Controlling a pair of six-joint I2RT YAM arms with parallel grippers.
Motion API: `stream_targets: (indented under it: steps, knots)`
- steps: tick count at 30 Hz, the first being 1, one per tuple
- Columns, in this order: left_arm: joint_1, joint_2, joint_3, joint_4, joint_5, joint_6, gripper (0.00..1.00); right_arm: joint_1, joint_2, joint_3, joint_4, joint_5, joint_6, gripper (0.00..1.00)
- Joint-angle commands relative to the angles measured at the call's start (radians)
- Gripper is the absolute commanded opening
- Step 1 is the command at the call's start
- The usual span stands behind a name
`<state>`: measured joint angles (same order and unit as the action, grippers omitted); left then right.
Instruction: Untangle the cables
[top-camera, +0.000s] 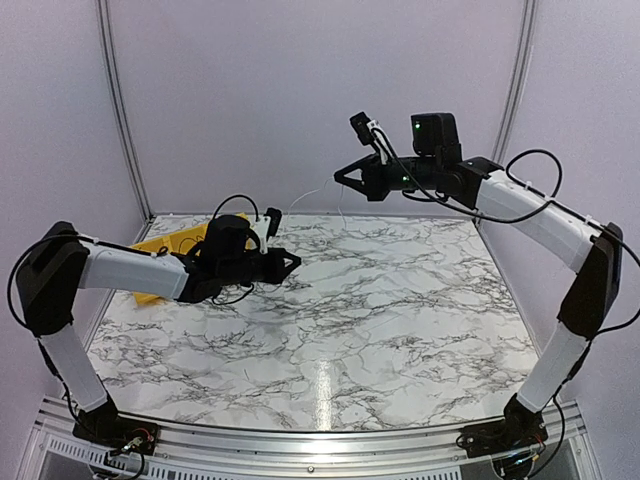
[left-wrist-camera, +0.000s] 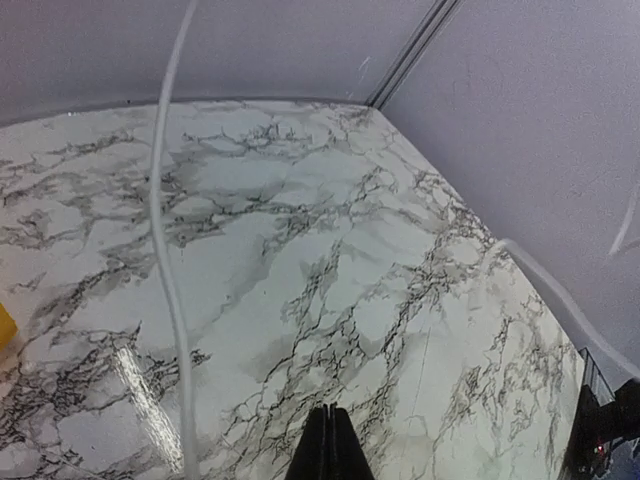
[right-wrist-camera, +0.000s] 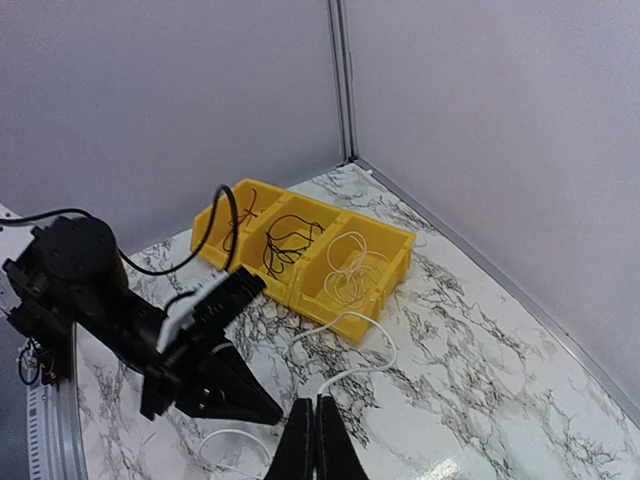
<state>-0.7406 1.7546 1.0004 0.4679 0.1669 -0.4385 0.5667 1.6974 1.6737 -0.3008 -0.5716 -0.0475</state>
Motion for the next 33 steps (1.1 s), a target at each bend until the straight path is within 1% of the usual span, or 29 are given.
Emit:
stream_targets:
  steps: [1, 2, 4, 5, 6, 8, 10, 14, 16, 22, 26, 29, 33]
  knots:
    - [0.035, -0.092, -0.030, 0.018, 0.016, 0.051, 0.00, -0.007, 0.025, -0.014, 0.000, 0.097, -0.034, 0.00]
    - [0.047, -0.107, -0.035, 0.008, 0.023, 0.051, 0.12, -0.007, 0.029, -0.017, -0.001, 0.127, -0.045, 0.00]
    - [0.064, -0.140, -0.040, -0.028, -0.011, 0.053, 0.39, -0.008, 0.042, -0.024, -0.019, 0.199, -0.078, 0.00]
    - [0.068, -0.168, -0.043, -0.050, -0.041, 0.067, 0.49, -0.011, 0.046, -0.029, -0.026, 0.227, -0.095, 0.00]
    - [0.070, -0.184, -0.048, -0.067, -0.061, 0.089, 0.52, -0.014, 0.047, -0.038, -0.027, 0.242, -0.105, 0.00]
    - [0.072, -0.242, -0.058, -0.100, -0.108, 0.132, 0.62, -0.018, 0.043, -0.053, -0.032, 0.239, -0.117, 0.00]
    - [0.073, -0.283, -0.063, -0.134, -0.144, 0.173, 0.66, -0.018, 0.037, -0.068, -0.032, 0.201, -0.123, 0.00]
    - [0.073, -0.322, -0.044, -0.198, -0.151, 0.249, 0.68, -0.017, 0.030, -0.092, -0.025, 0.134, -0.098, 0.00]
    - [0.073, -0.321, -0.019, -0.230, -0.123, 0.282, 0.67, -0.016, 0.031, -0.095, -0.023, 0.110, -0.091, 0.00]
    - [0.073, -0.262, 0.068, -0.285, 0.085, 0.359, 0.63, -0.009, 0.036, -0.088, -0.027, 0.033, -0.085, 0.00]
    - [0.073, -0.204, 0.117, -0.279, 0.196, 0.355, 0.60, 0.008, 0.032, -0.086, -0.030, -0.013, -0.086, 0.00]
    - [0.067, -0.168, 0.157, -0.266, 0.245, 0.354, 0.58, 0.024, 0.026, -0.085, -0.031, -0.048, -0.086, 0.00]
    - [0.057, -0.126, 0.211, -0.264, 0.271, 0.359, 0.54, 0.044, 0.023, -0.080, -0.039, -0.071, -0.095, 0.00]
